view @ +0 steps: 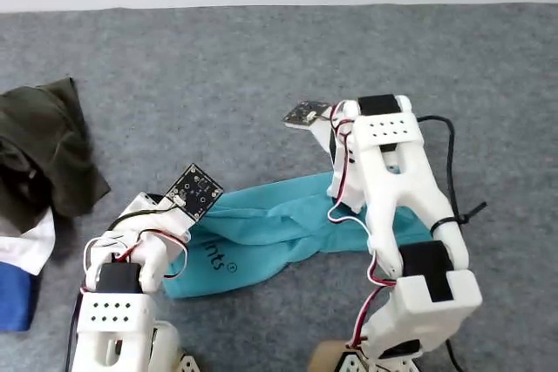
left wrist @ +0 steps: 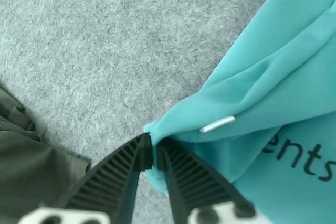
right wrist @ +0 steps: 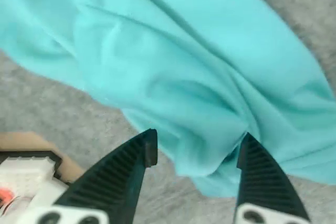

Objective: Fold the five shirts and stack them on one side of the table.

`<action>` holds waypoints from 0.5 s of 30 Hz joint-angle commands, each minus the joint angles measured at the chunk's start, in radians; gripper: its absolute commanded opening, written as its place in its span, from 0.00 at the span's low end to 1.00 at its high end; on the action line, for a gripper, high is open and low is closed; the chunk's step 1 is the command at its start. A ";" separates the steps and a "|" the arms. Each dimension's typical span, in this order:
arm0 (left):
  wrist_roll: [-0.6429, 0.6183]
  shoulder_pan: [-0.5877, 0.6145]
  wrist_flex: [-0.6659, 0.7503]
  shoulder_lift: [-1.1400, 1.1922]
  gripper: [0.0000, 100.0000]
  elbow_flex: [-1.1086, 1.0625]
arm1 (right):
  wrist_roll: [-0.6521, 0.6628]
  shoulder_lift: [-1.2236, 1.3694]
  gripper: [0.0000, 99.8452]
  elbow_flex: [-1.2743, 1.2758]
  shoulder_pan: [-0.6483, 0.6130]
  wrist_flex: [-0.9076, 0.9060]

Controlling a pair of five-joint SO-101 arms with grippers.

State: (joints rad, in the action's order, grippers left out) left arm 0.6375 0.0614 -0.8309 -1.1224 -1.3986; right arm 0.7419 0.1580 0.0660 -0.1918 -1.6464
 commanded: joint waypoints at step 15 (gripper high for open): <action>-0.006 -0.003 0.021 -0.015 0.01 0.005 | 0.038 0.031 0.19 -0.011 0.048 -0.108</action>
State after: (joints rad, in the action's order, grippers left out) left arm 0.6375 0.0614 -0.8309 -1.1224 -1.3986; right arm 0.7695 0.1887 0.0476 -0.1626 -1.7492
